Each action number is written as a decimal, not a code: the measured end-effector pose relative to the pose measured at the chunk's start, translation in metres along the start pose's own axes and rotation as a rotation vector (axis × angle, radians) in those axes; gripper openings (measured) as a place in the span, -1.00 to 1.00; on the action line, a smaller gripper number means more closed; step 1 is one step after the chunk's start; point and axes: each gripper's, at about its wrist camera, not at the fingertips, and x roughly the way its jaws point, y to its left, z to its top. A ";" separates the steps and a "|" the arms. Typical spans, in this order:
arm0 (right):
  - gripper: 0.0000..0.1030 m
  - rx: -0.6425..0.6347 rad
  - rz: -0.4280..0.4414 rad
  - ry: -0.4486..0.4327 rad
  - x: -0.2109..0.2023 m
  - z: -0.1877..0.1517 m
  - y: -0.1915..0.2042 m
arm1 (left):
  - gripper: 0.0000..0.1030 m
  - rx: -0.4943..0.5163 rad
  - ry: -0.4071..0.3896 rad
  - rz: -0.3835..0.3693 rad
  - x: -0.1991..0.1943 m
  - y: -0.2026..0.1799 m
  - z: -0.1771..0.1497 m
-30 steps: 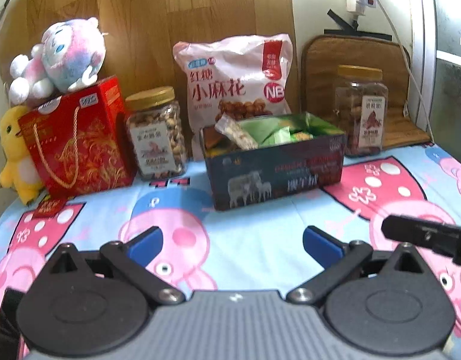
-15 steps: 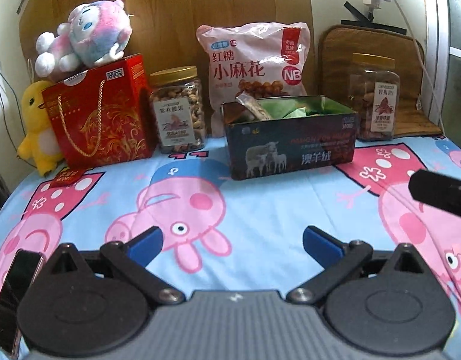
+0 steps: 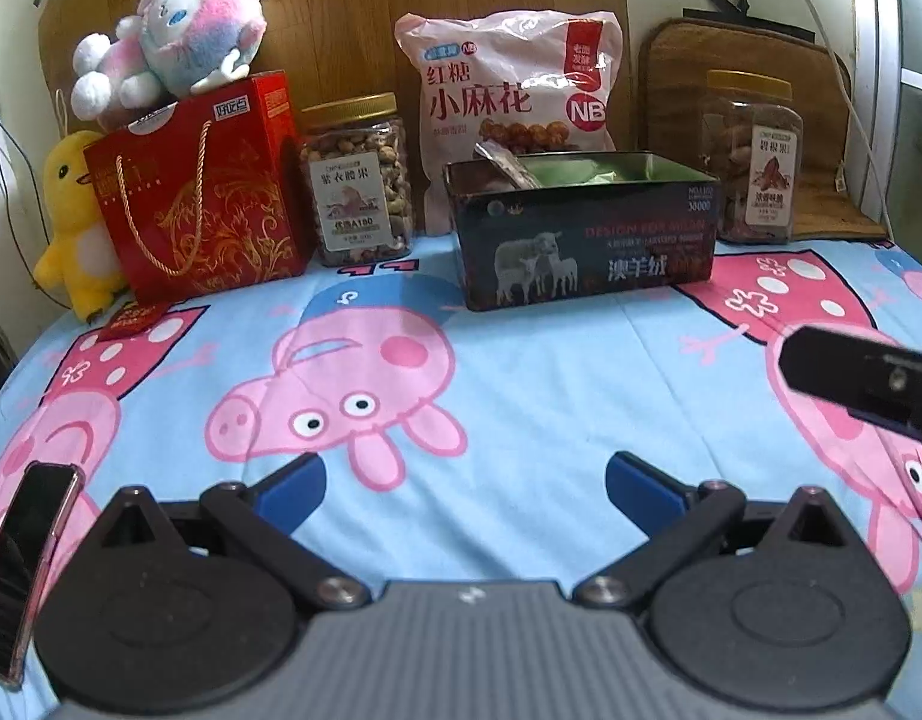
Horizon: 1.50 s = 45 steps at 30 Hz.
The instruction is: Organize snacks
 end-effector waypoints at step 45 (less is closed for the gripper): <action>0.69 0.031 0.007 -0.097 -0.022 0.002 0.004 | 1.00 0.027 0.043 0.049 -0.018 -0.007 -0.006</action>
